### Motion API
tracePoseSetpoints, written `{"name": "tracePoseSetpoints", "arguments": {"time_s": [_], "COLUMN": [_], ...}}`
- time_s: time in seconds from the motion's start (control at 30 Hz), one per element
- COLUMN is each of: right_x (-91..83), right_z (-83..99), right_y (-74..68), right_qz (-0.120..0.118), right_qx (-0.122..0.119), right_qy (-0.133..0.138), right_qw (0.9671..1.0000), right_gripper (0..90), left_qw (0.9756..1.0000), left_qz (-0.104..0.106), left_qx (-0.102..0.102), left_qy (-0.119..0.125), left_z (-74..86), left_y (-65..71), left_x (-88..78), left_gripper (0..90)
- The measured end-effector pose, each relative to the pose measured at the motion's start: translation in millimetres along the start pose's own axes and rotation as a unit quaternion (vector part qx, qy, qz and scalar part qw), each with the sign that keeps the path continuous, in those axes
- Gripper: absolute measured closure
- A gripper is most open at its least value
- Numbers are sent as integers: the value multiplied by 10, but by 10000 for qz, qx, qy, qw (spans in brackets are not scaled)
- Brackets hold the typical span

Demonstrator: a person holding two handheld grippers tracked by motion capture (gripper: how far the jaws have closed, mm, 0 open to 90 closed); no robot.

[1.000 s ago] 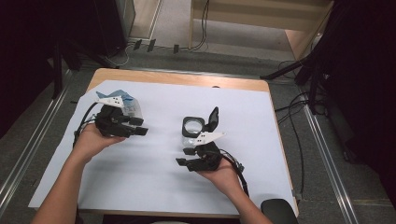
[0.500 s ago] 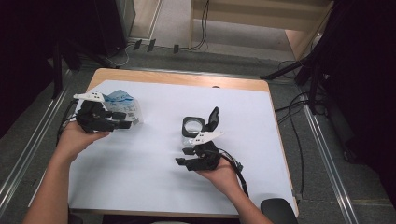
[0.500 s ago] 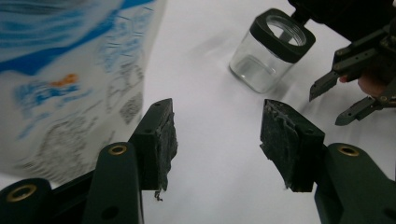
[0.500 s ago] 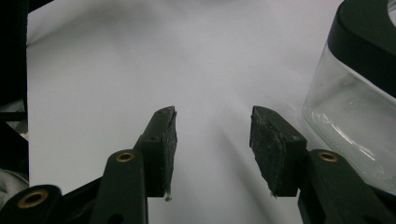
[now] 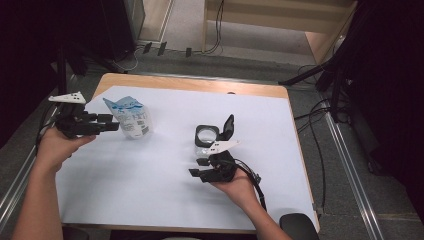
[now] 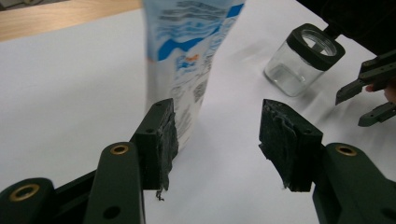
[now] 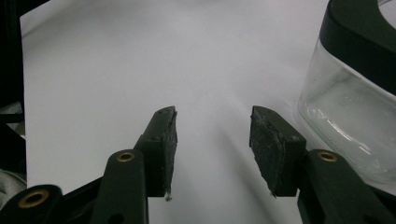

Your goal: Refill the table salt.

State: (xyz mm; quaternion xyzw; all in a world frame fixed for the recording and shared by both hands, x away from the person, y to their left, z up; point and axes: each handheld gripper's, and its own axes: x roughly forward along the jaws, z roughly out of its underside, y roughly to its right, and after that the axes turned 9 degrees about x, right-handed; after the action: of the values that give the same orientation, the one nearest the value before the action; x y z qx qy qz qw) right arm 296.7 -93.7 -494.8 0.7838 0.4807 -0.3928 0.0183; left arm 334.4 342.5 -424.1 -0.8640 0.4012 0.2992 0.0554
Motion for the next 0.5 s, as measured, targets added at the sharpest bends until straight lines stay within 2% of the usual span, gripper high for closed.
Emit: {"name": "tracePoseSetpoints", "arguments": {"time_s": [0.13,0.2,0.43,0.5], "right_x": [3,7,5,0], "right_z": [9,12,29,40], "right_y": [-2,-1,-7,-9], "right_qz": [18,30,83,98], "right_qx": [15,18,43,74], "right_qy": [-15,-31,-1,-8], "right_qw": [10000,10000,10000,9999], "right_gripper": [527,526,528,528], "left_qw": [9999,9999,9996,9995], "left_qz": [59,48,157,124], "left_qx": [-76,-63,174,255], "left_qy": [135,68,129,114], "left_z": [19,-5,-200,-246], "left_y": [-120,-154,-212,-212], "left_x": [-36,1,157,201], "left_gripper": [468,468,491,512]}}
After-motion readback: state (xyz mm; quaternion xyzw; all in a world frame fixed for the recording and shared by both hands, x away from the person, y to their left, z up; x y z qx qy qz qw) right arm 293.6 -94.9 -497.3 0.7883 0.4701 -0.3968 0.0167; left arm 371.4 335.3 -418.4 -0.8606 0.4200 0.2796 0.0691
